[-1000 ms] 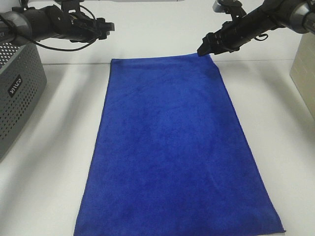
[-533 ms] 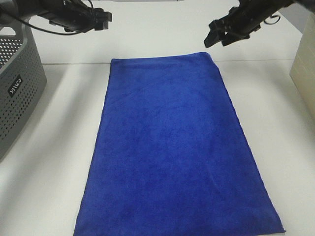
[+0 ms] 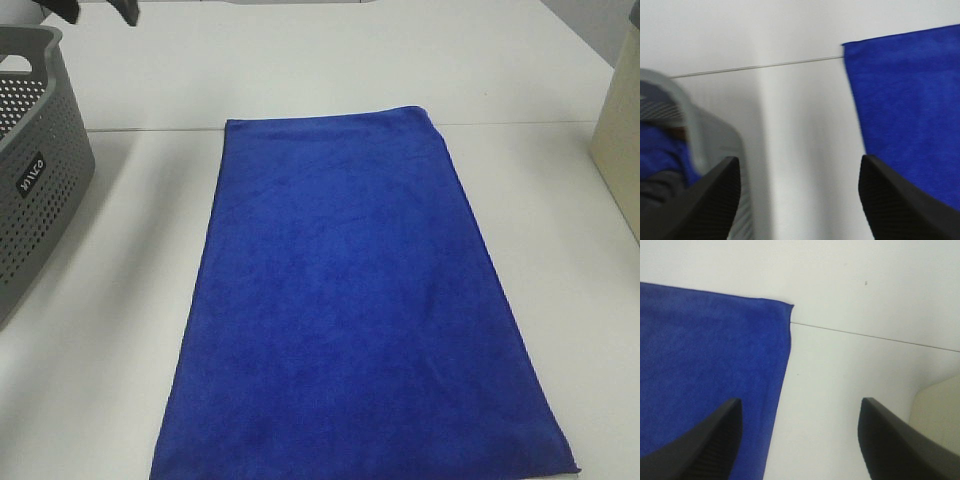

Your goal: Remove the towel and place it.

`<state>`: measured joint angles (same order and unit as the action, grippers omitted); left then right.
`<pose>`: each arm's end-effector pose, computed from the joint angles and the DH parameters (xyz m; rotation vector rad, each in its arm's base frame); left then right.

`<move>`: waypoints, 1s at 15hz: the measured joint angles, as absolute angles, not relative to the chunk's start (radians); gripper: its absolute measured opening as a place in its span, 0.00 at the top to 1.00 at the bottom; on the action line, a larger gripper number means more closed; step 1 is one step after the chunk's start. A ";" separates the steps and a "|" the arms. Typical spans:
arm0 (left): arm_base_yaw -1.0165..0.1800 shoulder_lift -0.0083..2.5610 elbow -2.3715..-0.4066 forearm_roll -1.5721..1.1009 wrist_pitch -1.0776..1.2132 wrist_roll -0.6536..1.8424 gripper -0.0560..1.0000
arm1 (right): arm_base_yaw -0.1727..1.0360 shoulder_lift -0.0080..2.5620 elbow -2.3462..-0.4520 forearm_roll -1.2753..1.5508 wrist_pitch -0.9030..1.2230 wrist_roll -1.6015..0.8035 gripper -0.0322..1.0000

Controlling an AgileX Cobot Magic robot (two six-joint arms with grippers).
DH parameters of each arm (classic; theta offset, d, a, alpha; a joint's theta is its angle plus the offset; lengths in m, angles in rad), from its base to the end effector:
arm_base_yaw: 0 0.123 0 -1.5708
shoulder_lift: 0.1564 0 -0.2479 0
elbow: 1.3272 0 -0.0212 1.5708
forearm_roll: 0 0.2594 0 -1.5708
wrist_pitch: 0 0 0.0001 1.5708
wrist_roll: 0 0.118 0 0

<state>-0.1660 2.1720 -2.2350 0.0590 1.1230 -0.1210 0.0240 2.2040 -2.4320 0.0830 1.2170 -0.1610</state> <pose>0.4843 -0.0748 0.2655 0.0688 2.5403 -0.0352 0.4887 0.0209 0.3059 -0.2259 2.4580 0.0495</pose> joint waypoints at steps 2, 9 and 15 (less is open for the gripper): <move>-0.128 2.099 -2.235 0.163 1.209 -0.146 0.35 | -0.039 2.124 -2.432 0.077 1.217 -0.068 0.33; -0.038 1.768 -1.864 0.122 1.210 -0.116 0.35 | -0.047 1.588 -1.861 0.067 1.217 -0.055 0.33; -0.038 1.194 -1.317 0.112 1.201 -0.127 0.35 | -0.047 0.920 -1.223 0.068 1.219 -0.033 0.33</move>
<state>-0.0380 1.1940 -1.3170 0.1120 1.2010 -0.1270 -0.0470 0.9200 -1.2230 0.0680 1.2190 -0.0330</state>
